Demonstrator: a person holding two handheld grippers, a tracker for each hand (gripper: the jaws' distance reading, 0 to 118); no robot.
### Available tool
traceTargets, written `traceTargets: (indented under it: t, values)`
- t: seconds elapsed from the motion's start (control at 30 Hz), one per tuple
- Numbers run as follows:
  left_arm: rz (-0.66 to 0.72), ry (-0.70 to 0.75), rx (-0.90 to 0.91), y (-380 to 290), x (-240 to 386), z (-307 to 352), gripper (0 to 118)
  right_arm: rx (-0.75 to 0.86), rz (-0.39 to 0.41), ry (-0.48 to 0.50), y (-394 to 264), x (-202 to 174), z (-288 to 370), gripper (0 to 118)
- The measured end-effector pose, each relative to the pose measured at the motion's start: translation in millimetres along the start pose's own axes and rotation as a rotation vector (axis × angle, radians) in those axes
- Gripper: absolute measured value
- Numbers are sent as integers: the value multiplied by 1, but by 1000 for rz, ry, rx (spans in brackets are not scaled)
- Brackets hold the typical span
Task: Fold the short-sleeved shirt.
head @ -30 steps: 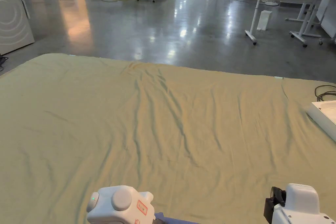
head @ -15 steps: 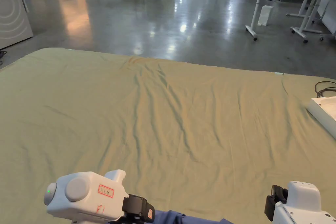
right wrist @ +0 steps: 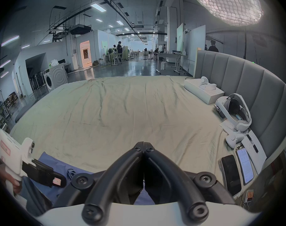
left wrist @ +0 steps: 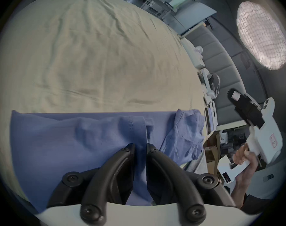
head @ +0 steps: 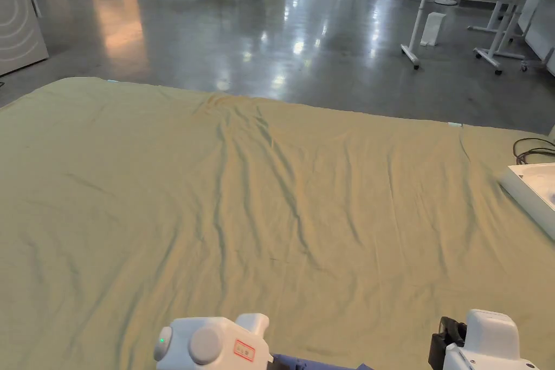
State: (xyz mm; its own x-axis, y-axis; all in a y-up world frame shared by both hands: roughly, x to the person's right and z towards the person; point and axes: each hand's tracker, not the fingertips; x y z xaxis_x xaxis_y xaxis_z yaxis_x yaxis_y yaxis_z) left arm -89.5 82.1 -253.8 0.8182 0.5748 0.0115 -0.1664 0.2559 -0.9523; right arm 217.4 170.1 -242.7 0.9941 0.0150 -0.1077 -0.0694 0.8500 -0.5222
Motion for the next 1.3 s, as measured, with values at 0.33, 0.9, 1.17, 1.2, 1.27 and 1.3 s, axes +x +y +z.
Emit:
traceTargets:
  t: [0.33,0.9,1.17,1.2,1.27,1.3]
  values:
    - [31,-14,30,0,-11,8,7,-12,-5,1,-3,1,-1,0]
    - [154,-18,254,-16,-159,147,79,42,19,47,9,-6,5,0]
    - [230,-262,88,-30,-198,87,79,88,27,85,18,-16,10,0]
    - [197,-275,127,-29,-197,86,79,96,30,89,19,-17,12,0]
    - [221,-332,168,-27,-198,83,80,109,30,98,21,-19,14,0]
    - [256,-350,163,-26,-198,79,80,114,30,100,21,-21,14,0]
